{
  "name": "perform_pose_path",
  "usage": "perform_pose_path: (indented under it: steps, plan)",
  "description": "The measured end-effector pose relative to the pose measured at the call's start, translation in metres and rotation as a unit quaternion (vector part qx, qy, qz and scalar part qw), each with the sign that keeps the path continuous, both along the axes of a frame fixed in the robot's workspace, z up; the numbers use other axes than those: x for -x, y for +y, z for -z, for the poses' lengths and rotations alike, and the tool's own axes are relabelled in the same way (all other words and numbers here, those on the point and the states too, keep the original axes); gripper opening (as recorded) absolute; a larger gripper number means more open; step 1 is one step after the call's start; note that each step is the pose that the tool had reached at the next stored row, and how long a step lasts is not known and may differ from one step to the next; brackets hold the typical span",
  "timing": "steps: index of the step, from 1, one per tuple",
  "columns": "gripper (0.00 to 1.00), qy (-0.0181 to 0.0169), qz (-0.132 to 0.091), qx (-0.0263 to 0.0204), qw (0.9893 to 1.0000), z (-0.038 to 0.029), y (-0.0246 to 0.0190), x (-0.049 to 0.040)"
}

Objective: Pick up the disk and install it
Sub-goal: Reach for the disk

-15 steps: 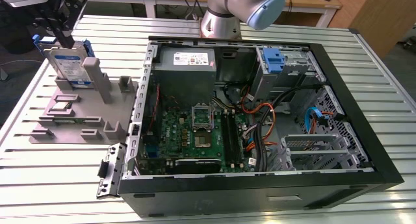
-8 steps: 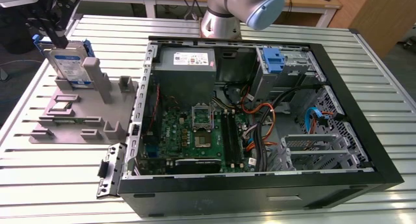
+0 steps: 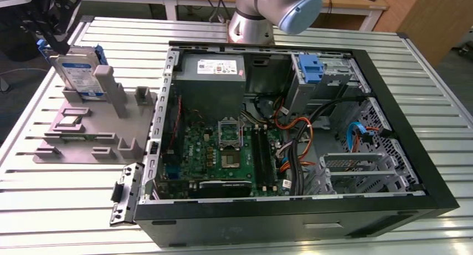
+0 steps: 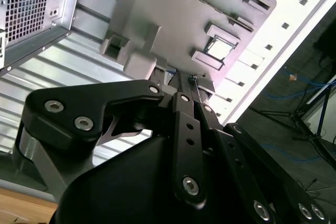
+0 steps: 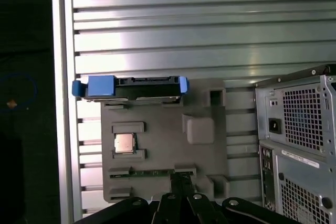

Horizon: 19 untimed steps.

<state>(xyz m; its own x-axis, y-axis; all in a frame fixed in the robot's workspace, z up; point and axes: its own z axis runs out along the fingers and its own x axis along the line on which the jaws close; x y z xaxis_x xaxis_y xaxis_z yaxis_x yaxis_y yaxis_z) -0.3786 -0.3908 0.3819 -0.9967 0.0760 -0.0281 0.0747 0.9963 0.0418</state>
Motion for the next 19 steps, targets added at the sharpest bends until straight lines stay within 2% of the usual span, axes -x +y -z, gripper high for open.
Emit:
perform_pose_path:
  steps: [9, 19]
  plan:
    - [0.11, -0.0001, 0.0, 0.0004, 1.0, 0.006, 0.0216, 0.0136]
    - [0.11, -0.0001, 0.0, 0.0018, 1.0, 0.0195, 0.0401, 0.0223]
